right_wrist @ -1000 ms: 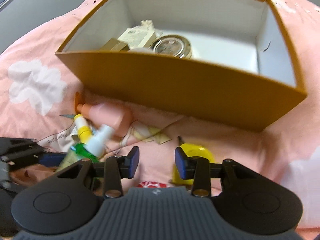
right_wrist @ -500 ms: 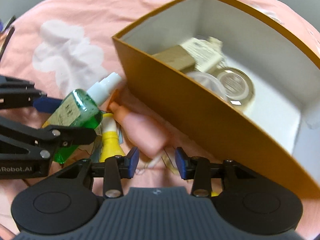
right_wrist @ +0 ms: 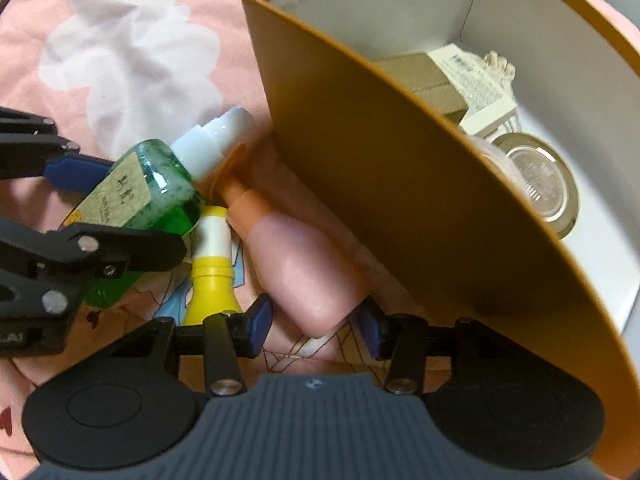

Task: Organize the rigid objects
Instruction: 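Grasp the pink pump bottle with the right gripper while the left holds the green bottle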

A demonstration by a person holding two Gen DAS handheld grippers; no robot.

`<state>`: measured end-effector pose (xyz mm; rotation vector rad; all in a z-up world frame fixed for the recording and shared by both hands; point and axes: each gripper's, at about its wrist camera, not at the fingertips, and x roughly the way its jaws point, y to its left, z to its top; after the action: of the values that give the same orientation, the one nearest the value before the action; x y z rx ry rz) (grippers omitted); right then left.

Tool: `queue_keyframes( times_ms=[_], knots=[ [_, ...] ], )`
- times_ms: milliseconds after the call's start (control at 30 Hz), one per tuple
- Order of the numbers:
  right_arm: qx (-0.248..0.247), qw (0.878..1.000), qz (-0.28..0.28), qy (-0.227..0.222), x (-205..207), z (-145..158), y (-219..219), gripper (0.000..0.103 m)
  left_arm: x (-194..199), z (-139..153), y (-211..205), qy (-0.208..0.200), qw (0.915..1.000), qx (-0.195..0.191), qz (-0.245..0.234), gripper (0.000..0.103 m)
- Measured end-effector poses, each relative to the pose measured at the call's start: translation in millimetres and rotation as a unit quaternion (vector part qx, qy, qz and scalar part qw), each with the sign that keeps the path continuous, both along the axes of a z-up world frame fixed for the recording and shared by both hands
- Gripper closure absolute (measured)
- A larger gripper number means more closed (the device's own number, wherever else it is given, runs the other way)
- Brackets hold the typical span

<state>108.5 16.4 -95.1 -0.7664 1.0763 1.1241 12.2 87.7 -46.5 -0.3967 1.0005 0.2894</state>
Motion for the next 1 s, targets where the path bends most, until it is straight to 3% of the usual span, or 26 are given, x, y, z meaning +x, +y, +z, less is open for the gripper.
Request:
queue_keyframes(
  times_ms=[133,200,267,300,400,633,833,1000],
  knots=[
    [-0.001,1.000,-0.013,0.011,4.3,-2.6,1.0,0.060,0.9,-1.1,0.8,0.001,1.0000,-0.001,0.000,0.052],
    [-0.004,0.999,-0.027,0.023,7.8,0.0,-2.3,0.075,1.0,-1.7,1.3,0.001,1.0000,-0.001,0.000,0.052],
    [-0.007,0.998,-0.039,0.038,10.6,2.4,-10.6,0.099,0.7,-1.9,1.3,0.001,1.0000,-0.002,-0.001,0.052],
    [-0.005,0.998,-0.047,0.045,11.9,3.9,-15.6,0.103,1.0,-2.6,1.2,0.001,1.0000,-0.002,-0.002,0.052],
    [0.005,0.997,-0.057,0.048,13.4,10.6,-29.1,0.101,2.6,-5.3,2.7,0.002,1.0000,-0.005,0.004,0.052],
    [0.008,0.999,0.027,-0.039,0.2,25.8,-17.5,0.060,-0.6,-2.4,6.8,-0.007,0.9997,-0.008,0.024,0.052],
    [-0.008,0.993,0.095,-0.065,-22.6,27.6,5.7,0.058,-0.8,-5.4,11.0,-0.004,0.9994,-0.016,0.032,0.052],
    [-0.013,0.992,0.094,-0.085,-27.3,19.9,9.5,0.059,0.3,-6.0,9.7,-0.003,0.9994,-0.015,0.031,0.052]
  ],
)
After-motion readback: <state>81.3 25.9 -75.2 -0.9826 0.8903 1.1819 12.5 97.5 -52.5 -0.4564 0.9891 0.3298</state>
